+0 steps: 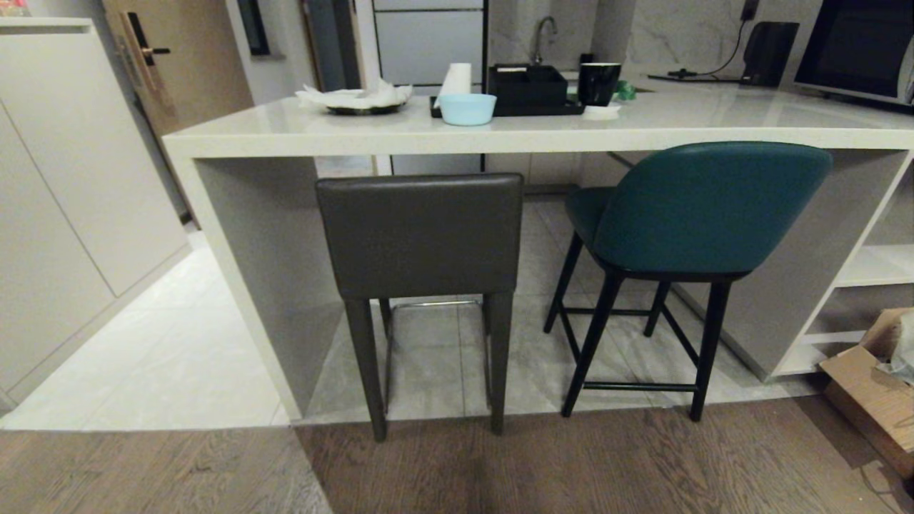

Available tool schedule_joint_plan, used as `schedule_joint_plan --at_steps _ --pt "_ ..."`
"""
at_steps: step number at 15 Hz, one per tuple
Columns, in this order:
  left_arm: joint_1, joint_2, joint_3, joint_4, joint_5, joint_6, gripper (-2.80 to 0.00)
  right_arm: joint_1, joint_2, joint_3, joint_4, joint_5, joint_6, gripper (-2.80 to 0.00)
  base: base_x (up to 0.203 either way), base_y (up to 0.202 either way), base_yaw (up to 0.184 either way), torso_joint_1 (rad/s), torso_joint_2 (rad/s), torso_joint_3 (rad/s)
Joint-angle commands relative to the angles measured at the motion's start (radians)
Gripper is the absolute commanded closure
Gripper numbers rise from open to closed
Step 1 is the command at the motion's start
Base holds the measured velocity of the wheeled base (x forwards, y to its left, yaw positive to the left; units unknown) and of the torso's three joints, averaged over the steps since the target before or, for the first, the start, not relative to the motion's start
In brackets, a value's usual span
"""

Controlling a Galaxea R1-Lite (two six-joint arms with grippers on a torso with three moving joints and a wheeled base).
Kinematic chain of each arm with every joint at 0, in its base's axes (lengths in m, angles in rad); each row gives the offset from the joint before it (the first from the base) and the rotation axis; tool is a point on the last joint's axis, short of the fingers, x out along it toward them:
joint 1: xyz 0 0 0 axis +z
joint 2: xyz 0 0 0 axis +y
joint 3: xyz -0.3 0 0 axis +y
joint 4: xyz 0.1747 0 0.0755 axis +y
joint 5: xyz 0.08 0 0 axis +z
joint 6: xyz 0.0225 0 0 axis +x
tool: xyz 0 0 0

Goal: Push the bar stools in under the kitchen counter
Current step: Pull the gray chair out from under the dining table

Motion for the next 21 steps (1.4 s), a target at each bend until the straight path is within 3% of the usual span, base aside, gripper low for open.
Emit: schedule_joint_plan --at_steps 1,15,21 --pt "0.0 -0.003 0.018 -0.001 0.0 0.001 0.0 0.0 0.001 0.0 -0.001 0.0 0.0 0.0 0.0 0.0 0.0 0.0 0.0 0.0" --pt "0.0 -0.002 0.018 -0.001 0.001 -0.002 0.0 0.0 0.001 0.0 -0.001 0.0 0.003 0.0 0.0 0.0 0.0 0.0 0.0 0.0" --pt "0.0 -0.002 0.018 -0.001 0.001 -0.002 0.0 0.0 0.001 0.0 -0.001 0.0 0.003 0.0 0.169 0.0 0.002 0.002 0.0 0.003"
